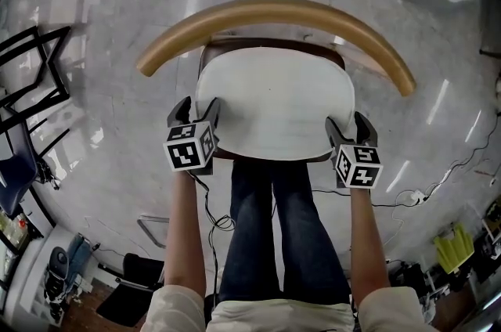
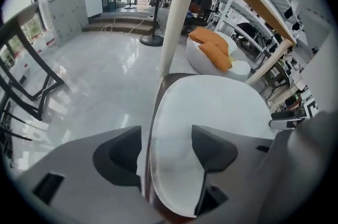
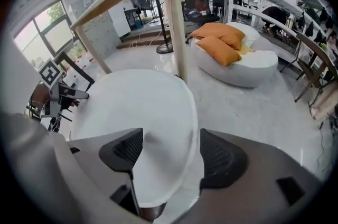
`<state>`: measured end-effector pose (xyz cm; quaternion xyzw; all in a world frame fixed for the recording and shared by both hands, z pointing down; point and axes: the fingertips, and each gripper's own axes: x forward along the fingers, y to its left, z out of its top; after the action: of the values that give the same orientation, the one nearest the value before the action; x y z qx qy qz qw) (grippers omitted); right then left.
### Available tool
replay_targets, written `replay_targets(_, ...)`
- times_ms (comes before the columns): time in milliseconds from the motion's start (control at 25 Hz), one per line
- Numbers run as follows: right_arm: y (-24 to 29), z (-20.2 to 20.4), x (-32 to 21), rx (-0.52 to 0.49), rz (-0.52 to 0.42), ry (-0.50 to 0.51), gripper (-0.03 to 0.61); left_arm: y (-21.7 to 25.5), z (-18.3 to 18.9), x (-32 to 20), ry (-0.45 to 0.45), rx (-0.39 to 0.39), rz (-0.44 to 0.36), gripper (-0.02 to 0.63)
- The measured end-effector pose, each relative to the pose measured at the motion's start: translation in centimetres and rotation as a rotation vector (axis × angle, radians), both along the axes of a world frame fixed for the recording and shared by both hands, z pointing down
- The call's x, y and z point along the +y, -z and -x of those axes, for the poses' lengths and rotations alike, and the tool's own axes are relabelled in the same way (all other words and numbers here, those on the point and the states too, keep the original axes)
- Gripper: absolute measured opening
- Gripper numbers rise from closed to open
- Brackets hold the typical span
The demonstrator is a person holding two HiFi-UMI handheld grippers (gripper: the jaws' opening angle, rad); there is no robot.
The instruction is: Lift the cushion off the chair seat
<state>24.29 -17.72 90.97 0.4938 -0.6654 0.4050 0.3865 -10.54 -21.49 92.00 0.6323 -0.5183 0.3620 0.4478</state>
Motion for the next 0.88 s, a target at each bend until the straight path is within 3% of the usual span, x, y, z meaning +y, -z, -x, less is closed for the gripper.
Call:
replay_targets(280,-1.8,0.0,0.4,-0.045,0.029,-0.065,0.36,-1.2,0.0,0.1,0.055,0.122,0.011,0.296)
replay_targets(520,-2.3,-0.3,1.0,-0.123,0.054,-0.153,0.379,-1.5,-0.2,0.4,0.073,0.164,0.021,0.29)
replay_targets(720,-1.3,0.0,1.0,-0.068,0.046,-0.123,0.314,-0.6,-0.8,0.4,0.039,0.093,0.024,0.221)
replay_targets(880,0.2,-0.6,1.2,0.016,0.0,-0.13,0.215,0.1,-1.0,0.6,0.037,0.015,0.01,0.187)
